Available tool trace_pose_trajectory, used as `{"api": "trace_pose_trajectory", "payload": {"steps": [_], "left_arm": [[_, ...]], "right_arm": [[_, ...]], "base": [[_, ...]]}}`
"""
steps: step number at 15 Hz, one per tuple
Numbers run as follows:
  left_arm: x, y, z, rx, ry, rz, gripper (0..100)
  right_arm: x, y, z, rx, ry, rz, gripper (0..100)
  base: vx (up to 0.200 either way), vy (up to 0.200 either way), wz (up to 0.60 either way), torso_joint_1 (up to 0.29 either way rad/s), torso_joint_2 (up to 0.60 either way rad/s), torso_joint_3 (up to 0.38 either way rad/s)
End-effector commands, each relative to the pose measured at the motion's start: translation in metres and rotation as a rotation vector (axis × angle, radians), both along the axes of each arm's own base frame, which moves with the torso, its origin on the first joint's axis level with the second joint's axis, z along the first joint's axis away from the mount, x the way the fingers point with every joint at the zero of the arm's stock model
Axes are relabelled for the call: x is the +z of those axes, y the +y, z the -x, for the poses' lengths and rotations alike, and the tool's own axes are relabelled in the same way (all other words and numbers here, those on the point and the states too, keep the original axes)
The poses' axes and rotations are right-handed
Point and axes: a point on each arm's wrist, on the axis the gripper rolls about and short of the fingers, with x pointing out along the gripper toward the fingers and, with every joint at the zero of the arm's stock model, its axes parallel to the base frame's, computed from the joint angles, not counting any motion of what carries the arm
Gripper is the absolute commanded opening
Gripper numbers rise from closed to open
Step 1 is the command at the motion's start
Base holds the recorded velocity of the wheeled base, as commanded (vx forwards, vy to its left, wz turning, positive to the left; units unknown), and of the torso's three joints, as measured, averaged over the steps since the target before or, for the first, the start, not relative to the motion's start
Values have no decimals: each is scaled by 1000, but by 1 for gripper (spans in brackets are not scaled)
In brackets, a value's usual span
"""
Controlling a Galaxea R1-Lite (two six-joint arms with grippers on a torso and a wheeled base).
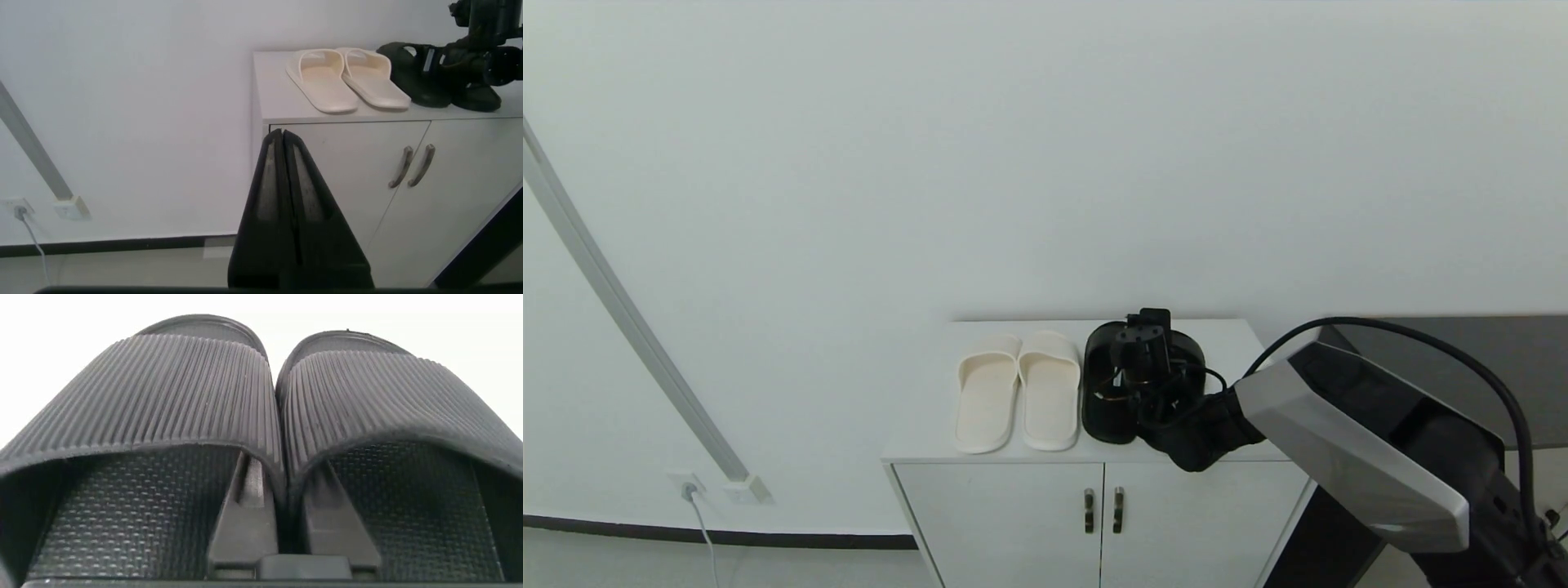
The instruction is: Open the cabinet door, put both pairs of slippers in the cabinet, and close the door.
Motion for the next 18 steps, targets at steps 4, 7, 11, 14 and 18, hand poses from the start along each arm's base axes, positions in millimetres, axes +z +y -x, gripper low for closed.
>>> {"api": "trace_pose_trajectory", "payload": {"steps": [4,7,11,14,18], "left_arm": [[0,0,0,0,0,6,0],[0,0,0,0,0,4,0],[0,0,0,0,0,3,0],[0,0,0,0,0,-2,0],[0,0,0,-1,0,-4,0]], "right_arm": [[40,-3,35,38,-5,4,0],[74,-16,83,105,-3,43,0],[89,-50,151,352,-39,92,0],[92,-91,198,623,-49,91,0],[99,-115,232,869,-20,42,0]], "base": [[0,0,0,0,0,0],[0,0,0,0,0,0],[0,0,0,0,0,0],[0,0,0,0,0,0],[0,0,0,0,0,0]]}}
